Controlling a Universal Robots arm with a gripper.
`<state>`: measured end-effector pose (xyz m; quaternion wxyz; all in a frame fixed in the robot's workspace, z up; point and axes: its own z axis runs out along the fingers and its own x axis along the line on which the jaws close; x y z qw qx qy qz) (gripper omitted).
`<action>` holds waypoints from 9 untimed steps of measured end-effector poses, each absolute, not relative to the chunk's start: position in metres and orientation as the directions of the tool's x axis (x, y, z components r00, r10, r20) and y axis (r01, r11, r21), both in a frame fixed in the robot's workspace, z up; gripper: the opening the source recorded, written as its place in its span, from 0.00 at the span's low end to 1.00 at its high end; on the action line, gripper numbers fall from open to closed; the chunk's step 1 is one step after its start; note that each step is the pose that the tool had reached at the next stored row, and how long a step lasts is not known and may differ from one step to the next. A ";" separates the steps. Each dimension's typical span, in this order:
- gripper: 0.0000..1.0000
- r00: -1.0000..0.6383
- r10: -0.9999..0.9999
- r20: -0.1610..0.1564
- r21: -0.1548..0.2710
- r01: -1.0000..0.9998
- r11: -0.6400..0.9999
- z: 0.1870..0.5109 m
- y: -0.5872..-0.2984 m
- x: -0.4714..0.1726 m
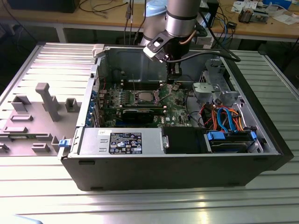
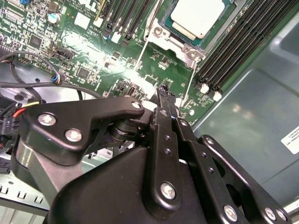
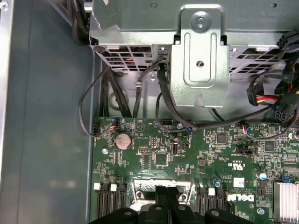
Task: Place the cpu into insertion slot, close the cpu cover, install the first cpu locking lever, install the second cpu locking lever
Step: 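Close the cpu cover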
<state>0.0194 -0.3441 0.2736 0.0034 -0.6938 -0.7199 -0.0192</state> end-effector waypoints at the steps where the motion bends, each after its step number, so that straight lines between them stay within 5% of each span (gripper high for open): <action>1: 0.11 -0.037 0.999 0.032 0.023 0.999 0.036 0.274 -0.344 0.021; 9: 0.11 -0.037 0.999 0.031 0.023 0.999 0.036 0.273 -0.344 0.026</action>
